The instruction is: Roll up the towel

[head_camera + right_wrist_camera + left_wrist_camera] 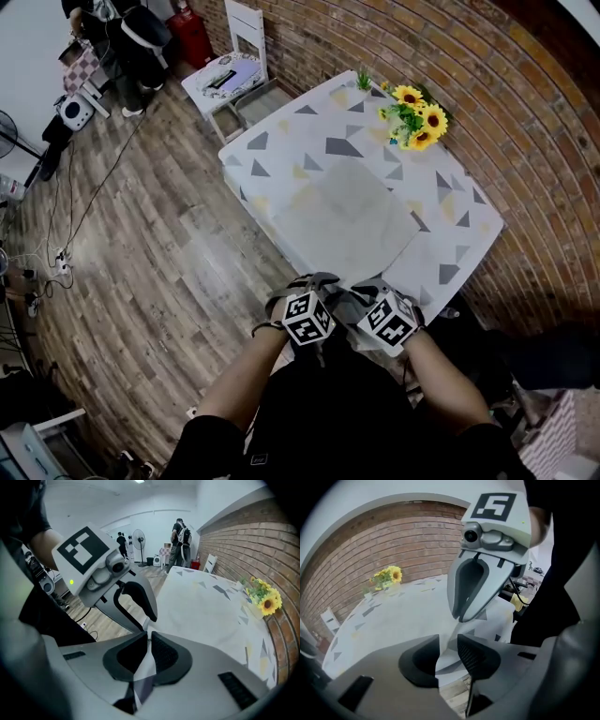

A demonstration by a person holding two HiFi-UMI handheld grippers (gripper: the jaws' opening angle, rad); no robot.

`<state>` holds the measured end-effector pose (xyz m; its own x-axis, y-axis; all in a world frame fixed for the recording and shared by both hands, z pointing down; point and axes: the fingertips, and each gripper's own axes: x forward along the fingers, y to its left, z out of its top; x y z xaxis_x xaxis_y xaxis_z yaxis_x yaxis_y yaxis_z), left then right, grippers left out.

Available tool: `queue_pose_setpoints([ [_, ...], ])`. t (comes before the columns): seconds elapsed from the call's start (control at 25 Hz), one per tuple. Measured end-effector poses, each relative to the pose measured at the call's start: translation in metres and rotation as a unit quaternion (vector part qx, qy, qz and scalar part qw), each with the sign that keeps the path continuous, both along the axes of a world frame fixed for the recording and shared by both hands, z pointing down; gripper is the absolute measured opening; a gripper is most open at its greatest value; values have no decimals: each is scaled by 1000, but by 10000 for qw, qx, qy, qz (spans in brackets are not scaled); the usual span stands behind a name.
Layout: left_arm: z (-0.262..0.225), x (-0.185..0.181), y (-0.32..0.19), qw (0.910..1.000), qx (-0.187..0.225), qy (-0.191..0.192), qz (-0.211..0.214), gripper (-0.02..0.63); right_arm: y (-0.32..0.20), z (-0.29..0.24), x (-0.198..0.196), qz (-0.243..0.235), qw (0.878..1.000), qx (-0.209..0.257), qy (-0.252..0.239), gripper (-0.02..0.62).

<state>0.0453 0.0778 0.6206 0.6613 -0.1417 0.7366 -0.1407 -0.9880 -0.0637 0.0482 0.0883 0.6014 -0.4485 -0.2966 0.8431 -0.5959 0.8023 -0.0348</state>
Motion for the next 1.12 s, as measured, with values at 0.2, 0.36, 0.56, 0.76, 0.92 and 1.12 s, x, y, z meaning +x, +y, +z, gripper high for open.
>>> queue_pose_setpoints([
  [0.2, 4, 10, 2, 9998, -178, 49, 91, 48, -6, -1, 7, -63, 9999, -81, -2, 44],
  [0.36, 10, 11, 3, 9995, -267, -60, 146, 34, -11, 0, 10, -169, 9998, -116, 13, 44],
  [0.56, 18, 12, 9, 9983, -525, -197, 167, 32, -17, 11, 14, -284, 9992, -272, 46, 40],
  [0.76, 19, 9, 4, 9984, -478, -289, -65, 35, -27, 30, 13, -429, 9982, -410, 74, 38],
  [0.92, 14, 9, 0, 9987, 218, -454, 57, 65, -33, 37, 9, -503, 9975, -500, -34, 38],
  [1.12, 17, 9, -3, 9977, 344, -574, 101, 112, -37, 39, 3, -519, 9969, -556, -192, 40],
])
